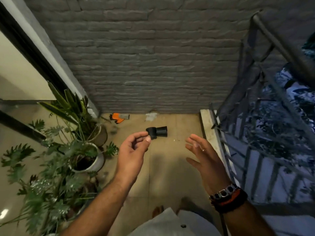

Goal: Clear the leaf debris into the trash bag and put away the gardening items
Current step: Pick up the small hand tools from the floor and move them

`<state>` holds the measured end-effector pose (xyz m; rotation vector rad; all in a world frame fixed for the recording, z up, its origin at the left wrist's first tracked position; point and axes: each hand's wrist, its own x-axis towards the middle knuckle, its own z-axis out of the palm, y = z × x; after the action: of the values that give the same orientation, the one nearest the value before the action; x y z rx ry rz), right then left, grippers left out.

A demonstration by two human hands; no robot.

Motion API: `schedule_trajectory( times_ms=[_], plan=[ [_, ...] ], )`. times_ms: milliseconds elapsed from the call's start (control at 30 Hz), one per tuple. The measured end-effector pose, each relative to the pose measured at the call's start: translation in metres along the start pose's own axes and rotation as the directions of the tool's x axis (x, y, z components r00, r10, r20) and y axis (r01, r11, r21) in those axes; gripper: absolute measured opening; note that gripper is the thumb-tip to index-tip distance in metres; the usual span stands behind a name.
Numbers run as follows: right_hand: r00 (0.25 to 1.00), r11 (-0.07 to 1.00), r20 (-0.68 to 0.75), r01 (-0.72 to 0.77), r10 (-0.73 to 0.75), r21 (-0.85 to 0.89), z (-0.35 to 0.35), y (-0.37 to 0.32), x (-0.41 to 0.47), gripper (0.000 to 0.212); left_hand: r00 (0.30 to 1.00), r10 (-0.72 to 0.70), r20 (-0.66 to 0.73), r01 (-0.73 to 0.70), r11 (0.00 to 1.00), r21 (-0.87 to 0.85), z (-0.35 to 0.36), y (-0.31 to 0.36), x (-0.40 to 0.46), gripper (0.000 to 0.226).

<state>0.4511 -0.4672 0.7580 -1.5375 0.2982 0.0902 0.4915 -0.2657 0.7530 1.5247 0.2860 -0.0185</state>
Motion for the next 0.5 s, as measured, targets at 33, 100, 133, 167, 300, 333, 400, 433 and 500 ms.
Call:
schedule_trajectory(
  times_ms=[33,100,133,167,300,333,400,433,500],
  plan=[
    [1.0,1.0,0.007,-0.012,0.012,0.014,0.005,-0.003,0.018,0.034,1.0,0.001,-0.002,-0.001,1.0,-0.004,0.001,0.003,0.016,0.018],
    [0.999,0.999,0.026,-0.032,0.032,0.036,0.014,-0.007,0.056,0.034,1.0,0.0,-0.015,0.0,1.0,-0.008,0.003,0.004,0.048,0.018],
    [0.999,0.998,0.032,-0.045,0.044,0.034,0.019,-0.009,0.077,0.034,0.999,-0.004,-0.031,0.004,1.0,-0.006,0.004,0.003,0.065,0.018],
    [0.998,0.998,0.043,-0.055,0.054,0.036,0.024,-0.008,0.101,0.033,0.998,-0.009,-0.055,0.009,1.0,-0.008,0.004,0.002,0.084,0.018],
    [0.99,0.995,0.115,-0.083,0.077,0.047,0.046,-0.007,0.189,0.033,0.988,-0.043,-0.151,0.046,0.999,0.017,0.0,-0.008,0.151,0.015],
    [0.986,0.993,0.139,-0.103,0.095,0.05,0.053,-0.007,0.212,0.033,0.982,-0.054,-0.181,0.061,0.998,0.033,-0.002,-0.009,0.168,0.015],
    [0.975,0.988,0.172,-0.148,0.138,0.049,0.064,-0.006,0.248,0.032,0.966,-0.106,-0.238,0.122,0.991,0.051,-0.007,-0.012,0.191,0.014],
    [0.97,0.987,0.197,-0.155,0.145,0.036,0.072,-0.004,0.268,0.032,0.955,-0.126,-0.269,0.145,0.988,0.052,-0.01,-0.013,0.205,0.014],
    [0.95,0.982,0.252,-0.189,0.182,0.003,0.088,0.0,0.309,0.028,0.934,-0.157,-0.321,0.189,0.98,0.069,-0.017,-0.019,0.234,0.014]
  ],
)
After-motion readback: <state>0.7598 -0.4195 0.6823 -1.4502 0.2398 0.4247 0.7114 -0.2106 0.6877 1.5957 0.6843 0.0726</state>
